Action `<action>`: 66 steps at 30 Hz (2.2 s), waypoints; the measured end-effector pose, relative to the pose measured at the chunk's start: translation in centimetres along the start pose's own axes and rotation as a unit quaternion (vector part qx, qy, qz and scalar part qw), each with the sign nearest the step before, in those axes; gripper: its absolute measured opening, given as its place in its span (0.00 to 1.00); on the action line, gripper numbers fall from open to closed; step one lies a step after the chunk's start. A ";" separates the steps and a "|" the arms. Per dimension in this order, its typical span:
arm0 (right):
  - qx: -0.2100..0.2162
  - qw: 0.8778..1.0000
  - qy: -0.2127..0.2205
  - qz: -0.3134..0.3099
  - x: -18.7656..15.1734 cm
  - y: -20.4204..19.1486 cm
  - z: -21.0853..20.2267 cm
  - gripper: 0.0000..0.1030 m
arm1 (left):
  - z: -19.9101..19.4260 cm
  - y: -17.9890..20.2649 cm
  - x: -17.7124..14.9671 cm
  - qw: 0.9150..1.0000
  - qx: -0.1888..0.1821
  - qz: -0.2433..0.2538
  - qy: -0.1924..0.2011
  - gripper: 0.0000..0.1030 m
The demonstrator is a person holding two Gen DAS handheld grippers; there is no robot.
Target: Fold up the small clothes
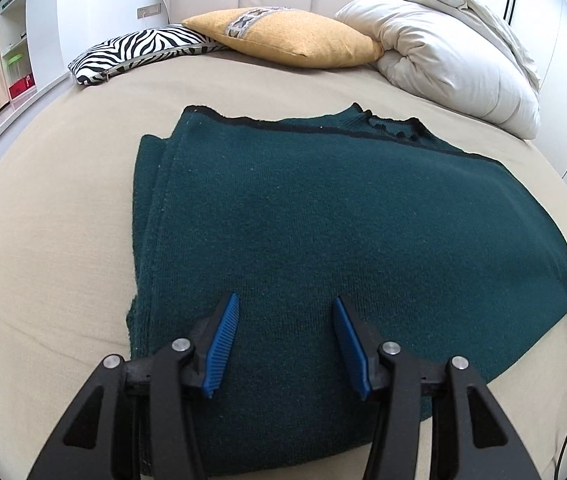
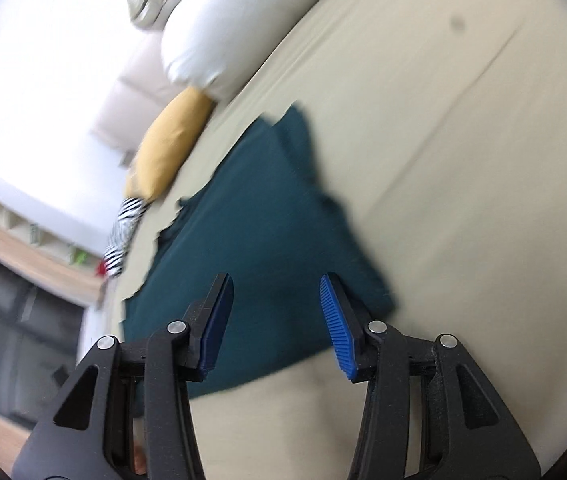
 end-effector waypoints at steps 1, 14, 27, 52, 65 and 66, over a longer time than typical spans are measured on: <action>-0.012 1.000 0.011 -0.007 0.6 0.1 -1.2 0.43 | 0.0 0.0 0.0 1.000 -0.001 -0.001 0.001 0.52; 0.011 0.980 -0.021 -0.196 -4.8 -13.7 -1.3 0.51 | -4.6 -6.2 -0.8 0.987 -0.082 -0.134 0.031 0.48; 0.116 0.963 -0.143 -0.199 -10.3 -19.9 4.1 0.51 | -0.5 -11.2 -1.0 0.936 -0.221 -0.270 -0.052 0.55; 0.116 0.934 -0.313 -0.129 -16.2 -25.8 23.3 0.48 | 1.6 -11.6 -0.5 0.880 -0.317 -0.343 -0.083 0.17; 0.191 0.940 -0.282 0.000 -7.9 -21.3 19.3 0.52 | -4.0 2.1 7.1 0.926 -0.313 -0.204 -0.052 0.16; 0.194 0.941 -0.277 0.009 -7.0 -20.5 19.0 0.52 | -3.7 4.2 7.4 0.927 -0.316 -0.193 -0.056 0.16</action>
Point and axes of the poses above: each gripper's, at about its wrist camera, not at the fingertips, and z roughly the way its jaws point, y to its right, x to its top, the point moved 5 cm from there along z, roughly the way its jaws point, and after that the axes turned 6 degrees about x, right-handed, at the moved point
